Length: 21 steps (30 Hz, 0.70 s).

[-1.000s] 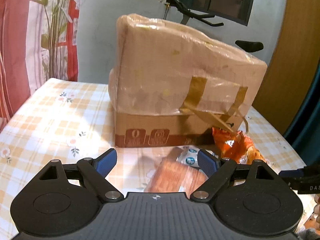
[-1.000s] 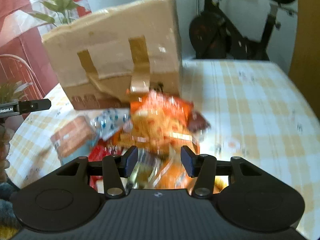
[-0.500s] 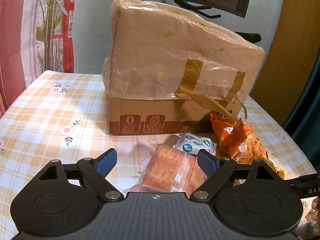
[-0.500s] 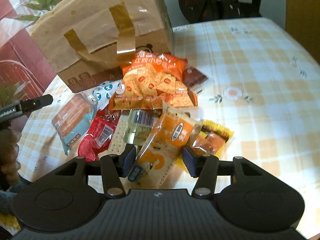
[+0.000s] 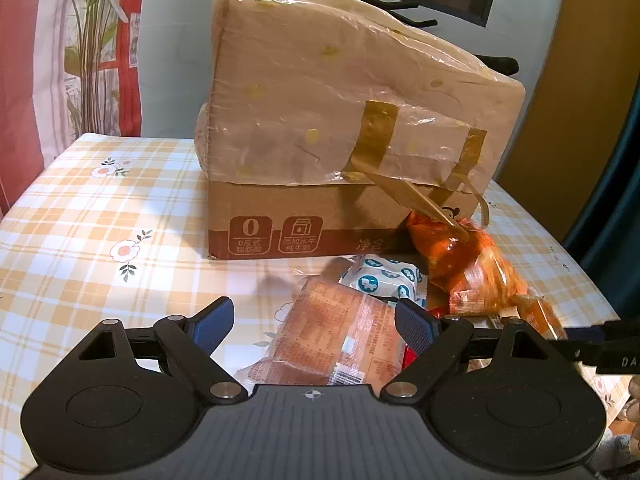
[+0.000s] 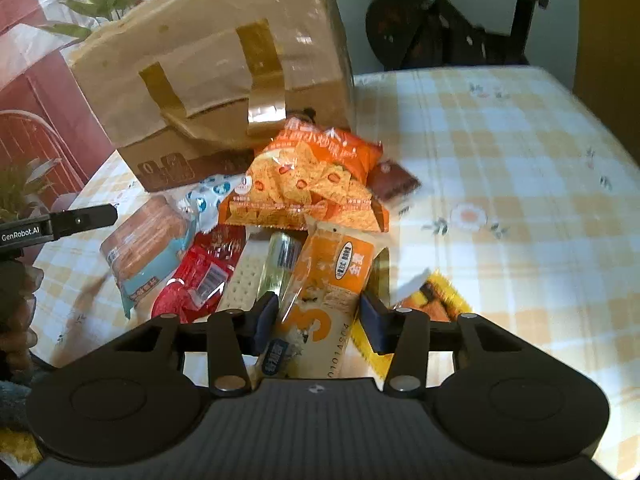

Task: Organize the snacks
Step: 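Grasp the orange-and-white snack pack with the right gripper while the left gripper approaches the bread pack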

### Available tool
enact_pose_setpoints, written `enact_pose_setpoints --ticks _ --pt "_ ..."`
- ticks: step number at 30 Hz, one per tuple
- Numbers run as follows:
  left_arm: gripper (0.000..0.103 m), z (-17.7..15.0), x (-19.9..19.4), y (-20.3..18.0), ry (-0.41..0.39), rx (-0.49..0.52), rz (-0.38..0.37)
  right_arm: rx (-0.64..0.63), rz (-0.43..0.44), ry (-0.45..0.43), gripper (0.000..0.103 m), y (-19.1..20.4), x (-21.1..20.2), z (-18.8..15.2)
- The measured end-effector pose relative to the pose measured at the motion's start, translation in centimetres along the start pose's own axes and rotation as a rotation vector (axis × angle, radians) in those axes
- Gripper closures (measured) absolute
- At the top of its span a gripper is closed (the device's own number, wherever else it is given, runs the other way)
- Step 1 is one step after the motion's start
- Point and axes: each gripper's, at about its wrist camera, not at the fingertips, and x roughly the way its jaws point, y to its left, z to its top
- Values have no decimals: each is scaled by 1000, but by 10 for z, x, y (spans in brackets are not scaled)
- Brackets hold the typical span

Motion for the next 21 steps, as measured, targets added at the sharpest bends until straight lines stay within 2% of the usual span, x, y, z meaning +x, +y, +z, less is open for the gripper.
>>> enact_pose_setpoints --ticks 3,15,21 --pt "14 -1 1 -1 2 0 -2 -28 -12 -43 60 2 -6 3" --pt "14 -2 -1 -1 2 0 -6 -105 13 -152 61 21 -9 22" --pt "14 -3 1 -2 15 4 -17 -226 18 -243 61 39 9 30"
